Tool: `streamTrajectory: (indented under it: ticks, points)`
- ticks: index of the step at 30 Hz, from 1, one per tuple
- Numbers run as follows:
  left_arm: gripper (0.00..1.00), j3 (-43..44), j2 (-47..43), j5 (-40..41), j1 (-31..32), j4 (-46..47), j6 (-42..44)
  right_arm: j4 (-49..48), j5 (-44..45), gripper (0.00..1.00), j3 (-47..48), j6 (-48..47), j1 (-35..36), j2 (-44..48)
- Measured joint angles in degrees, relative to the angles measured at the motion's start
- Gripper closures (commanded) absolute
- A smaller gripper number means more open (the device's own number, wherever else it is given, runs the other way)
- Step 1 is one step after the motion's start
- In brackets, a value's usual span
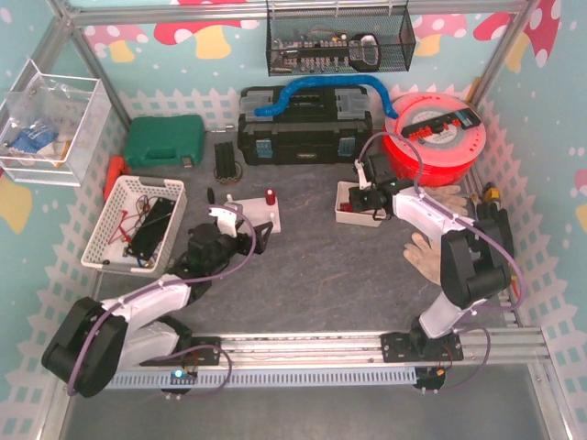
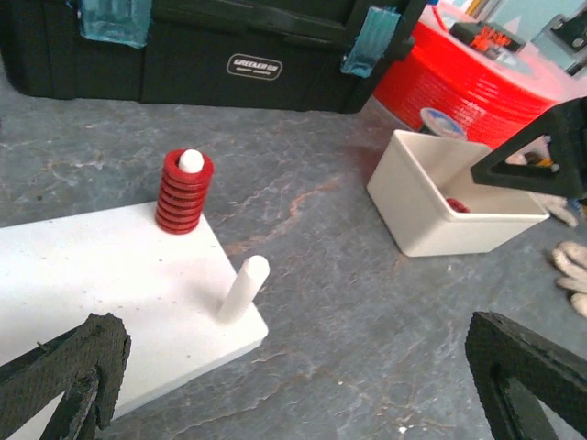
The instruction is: Install the large spring
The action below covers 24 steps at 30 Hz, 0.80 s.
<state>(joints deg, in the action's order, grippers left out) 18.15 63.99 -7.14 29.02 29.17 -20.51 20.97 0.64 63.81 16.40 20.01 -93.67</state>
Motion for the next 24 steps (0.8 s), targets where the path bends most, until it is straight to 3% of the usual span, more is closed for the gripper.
streamTrajectory:
  ticks: [9, 24]
  points:
    - [0.01, 0.00, 4.48, 1.36, 0.00, 2.99, 3.43, 5.31, -0.02, 0.41, 5.11, 0.39, -2.36, -7.50]
    - [0.01, 0.00, 5.46, 1.60, 0.00, 5.62, 4.94, 7.65, -0.24, 0.44, 12.04, 1.05, -2.45, -16.85]
